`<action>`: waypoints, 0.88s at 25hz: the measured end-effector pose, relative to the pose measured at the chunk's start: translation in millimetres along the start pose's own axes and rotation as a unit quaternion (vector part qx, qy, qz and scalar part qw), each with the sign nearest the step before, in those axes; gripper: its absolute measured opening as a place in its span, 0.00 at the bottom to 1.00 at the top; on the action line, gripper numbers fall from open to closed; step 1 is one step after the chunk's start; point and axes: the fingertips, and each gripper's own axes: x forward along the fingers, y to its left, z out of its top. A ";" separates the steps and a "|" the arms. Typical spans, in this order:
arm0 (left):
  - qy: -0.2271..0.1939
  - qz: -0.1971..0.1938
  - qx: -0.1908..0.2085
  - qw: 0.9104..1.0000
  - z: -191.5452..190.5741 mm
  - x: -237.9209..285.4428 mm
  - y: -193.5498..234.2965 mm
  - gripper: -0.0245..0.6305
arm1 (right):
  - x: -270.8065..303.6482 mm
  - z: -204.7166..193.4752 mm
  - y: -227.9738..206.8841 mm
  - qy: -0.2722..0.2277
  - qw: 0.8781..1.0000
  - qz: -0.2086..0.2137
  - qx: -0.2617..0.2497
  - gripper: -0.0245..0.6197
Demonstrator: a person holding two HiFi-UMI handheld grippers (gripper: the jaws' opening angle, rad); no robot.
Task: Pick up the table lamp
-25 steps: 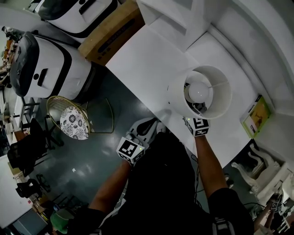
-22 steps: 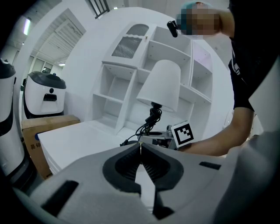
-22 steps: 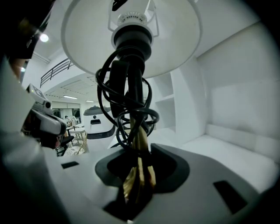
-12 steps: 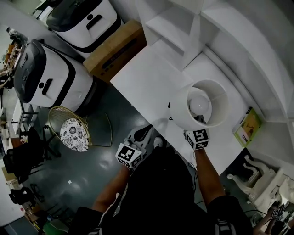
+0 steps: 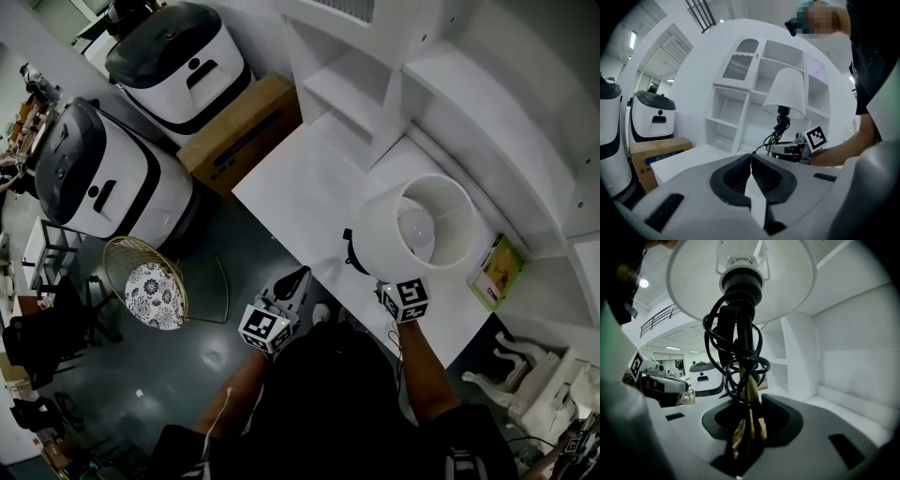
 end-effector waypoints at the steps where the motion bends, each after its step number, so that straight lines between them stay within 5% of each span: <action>1: -0.002 0.001 0.001 1.000 2.0 -2.4 -0.1 0.07 | -2.5 1.1 0.7 0.001 1.000 -0.001 -0.002 0.23; 22: -0.044 0.016 0.012 0.999 35.9 -31.0 -2.1 0.07 | -54.7 37.3 30.8 0.005 1.000 0.018 -0.016 0.23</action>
